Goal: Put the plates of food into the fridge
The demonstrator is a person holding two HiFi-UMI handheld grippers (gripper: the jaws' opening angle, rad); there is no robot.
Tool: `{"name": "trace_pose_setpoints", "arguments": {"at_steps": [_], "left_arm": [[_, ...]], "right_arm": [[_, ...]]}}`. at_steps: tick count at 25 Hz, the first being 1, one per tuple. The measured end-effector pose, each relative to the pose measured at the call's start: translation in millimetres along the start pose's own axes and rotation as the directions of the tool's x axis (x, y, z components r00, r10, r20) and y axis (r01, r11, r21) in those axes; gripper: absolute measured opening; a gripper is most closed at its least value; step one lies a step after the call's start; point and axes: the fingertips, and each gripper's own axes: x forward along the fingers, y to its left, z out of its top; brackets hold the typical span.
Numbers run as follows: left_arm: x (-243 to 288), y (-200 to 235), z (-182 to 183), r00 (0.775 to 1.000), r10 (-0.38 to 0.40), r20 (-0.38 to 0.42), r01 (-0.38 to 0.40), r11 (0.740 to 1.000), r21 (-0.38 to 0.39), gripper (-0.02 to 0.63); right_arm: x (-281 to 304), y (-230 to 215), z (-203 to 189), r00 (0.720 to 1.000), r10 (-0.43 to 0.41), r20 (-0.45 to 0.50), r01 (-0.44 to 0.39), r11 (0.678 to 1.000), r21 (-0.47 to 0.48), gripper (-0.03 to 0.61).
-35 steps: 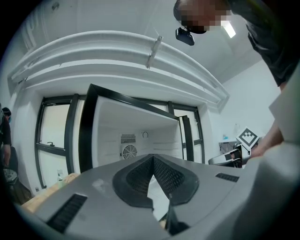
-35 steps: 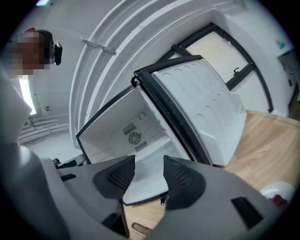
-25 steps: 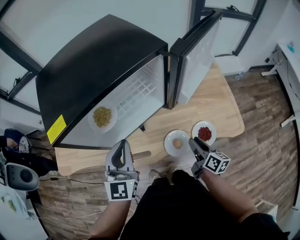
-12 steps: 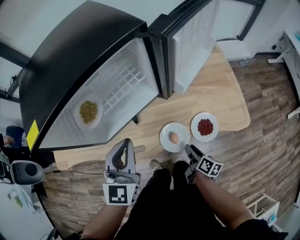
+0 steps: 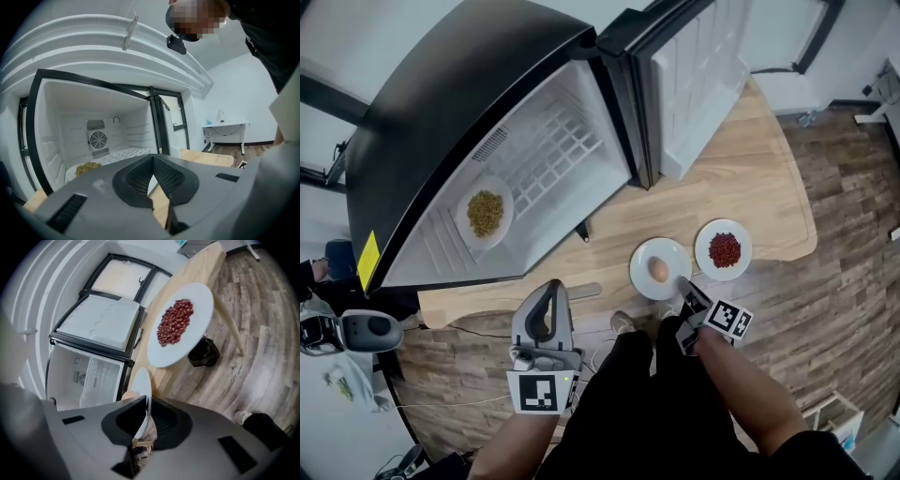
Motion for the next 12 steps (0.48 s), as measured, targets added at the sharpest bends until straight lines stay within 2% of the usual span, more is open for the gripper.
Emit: {"name": "trace_pose_setpoints", "arguments": {"at_steps": [3, 9, 12], "left_arm": [[-6, 6, 3, 1.0, 0.028, 0.004, -0.028, 1.0, -0.006, 0.005], [-19, 19, 17, 0.997, 0.078, 0.026, -0.077, 0.996, -0.039, 0.005], [-28, 32, 24, 0.993, 0.106, 0.054, -0.105, 0.994, -0.017, 0.004]], "right_arm": [[-2, 19, 0, 0.998, 0.053, -0.027, -0.054, 0.998, -0.018, 0.036], [-9, 52, 5, 0.994, 0.1, -0.048, -0.102, 0.994, -0.039, 0.032], [-10, 77, 6, 0.988, 0.137, -0.065, -0.141, 0.988, -0.063, 0.034]]}}
